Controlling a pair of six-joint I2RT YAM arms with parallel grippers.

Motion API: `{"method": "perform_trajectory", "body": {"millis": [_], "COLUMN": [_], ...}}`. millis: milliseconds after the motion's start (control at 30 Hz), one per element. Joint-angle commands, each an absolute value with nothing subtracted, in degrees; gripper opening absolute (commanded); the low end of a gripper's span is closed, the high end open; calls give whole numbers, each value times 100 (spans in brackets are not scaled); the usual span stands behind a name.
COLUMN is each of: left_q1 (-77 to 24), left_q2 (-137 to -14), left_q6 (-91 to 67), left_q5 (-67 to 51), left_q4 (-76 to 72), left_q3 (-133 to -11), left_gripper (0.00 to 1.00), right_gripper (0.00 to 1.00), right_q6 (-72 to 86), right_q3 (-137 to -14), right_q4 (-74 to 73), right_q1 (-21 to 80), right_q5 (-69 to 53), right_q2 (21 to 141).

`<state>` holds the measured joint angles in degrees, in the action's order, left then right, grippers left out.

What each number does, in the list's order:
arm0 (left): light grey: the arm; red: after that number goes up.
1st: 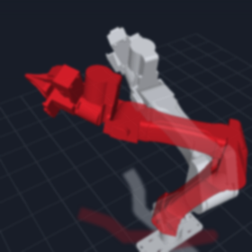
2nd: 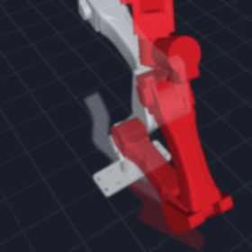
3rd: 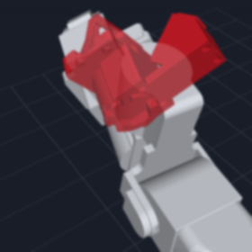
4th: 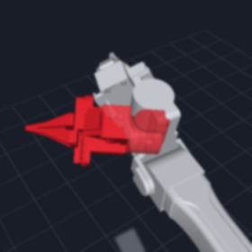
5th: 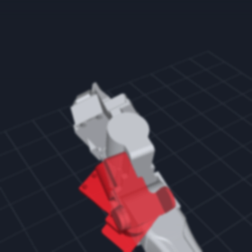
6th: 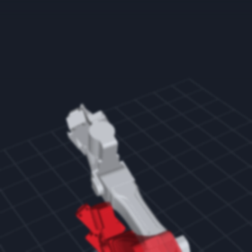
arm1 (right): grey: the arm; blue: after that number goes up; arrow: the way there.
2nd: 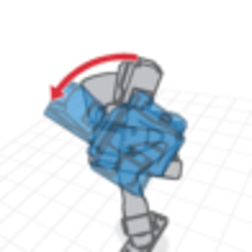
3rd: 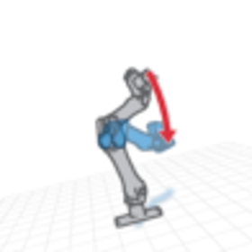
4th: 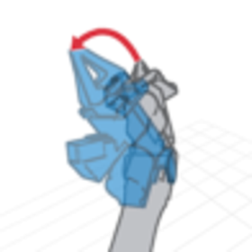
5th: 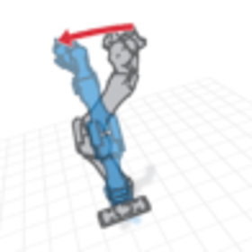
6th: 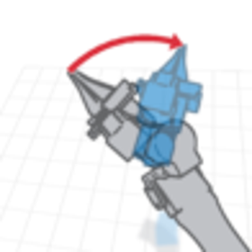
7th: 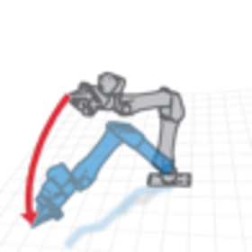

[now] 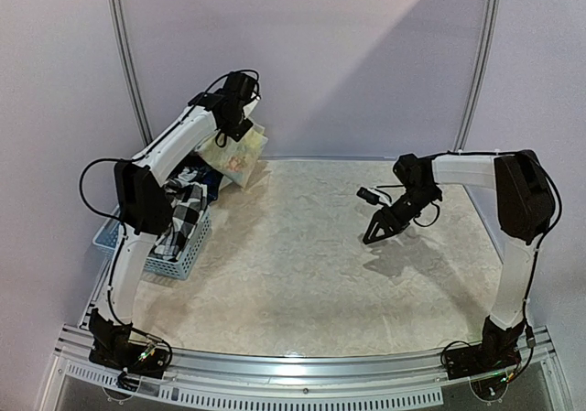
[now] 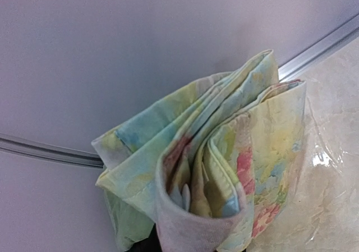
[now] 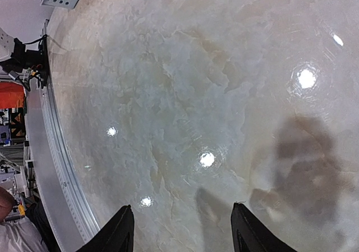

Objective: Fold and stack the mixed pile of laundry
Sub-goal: Place the square-folded skirt at the corner of the board.

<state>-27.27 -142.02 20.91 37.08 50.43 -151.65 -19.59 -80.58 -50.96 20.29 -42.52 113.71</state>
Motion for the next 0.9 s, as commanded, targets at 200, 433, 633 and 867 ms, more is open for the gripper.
{"method": "perform_trajectory", "body": {"millis": [200, 433, 633, 867], "left_q1": [-2699, -2578, -2344, -2043], "left_q2": [-13040, -12821, -12747, -12756], "left_q6": [2175, 2241, 2130, 2195], "left_q5": [3789, 3814, 3618, 3578], "left_q4": [5013, 5028, 5190, 5159], "left_q3": [-14902, -14880, -14832, -14692], "left_gripper": [0, 0, 0, 0], "right_gripper": [60, 59, 60, 60], "right_q6": [-2039, -2039, -2046, -2056], "right_q3": [-8051, -8059, -8077, -8108], "right_q4": [-5080, -5095, -5117, -5150], "right_q1": [2048, 2048, 2046, 2048], "right_q5": [-4275, -4260, -4250, -4239], "right_q2": [11504, 11586, 11658, 11768]}}
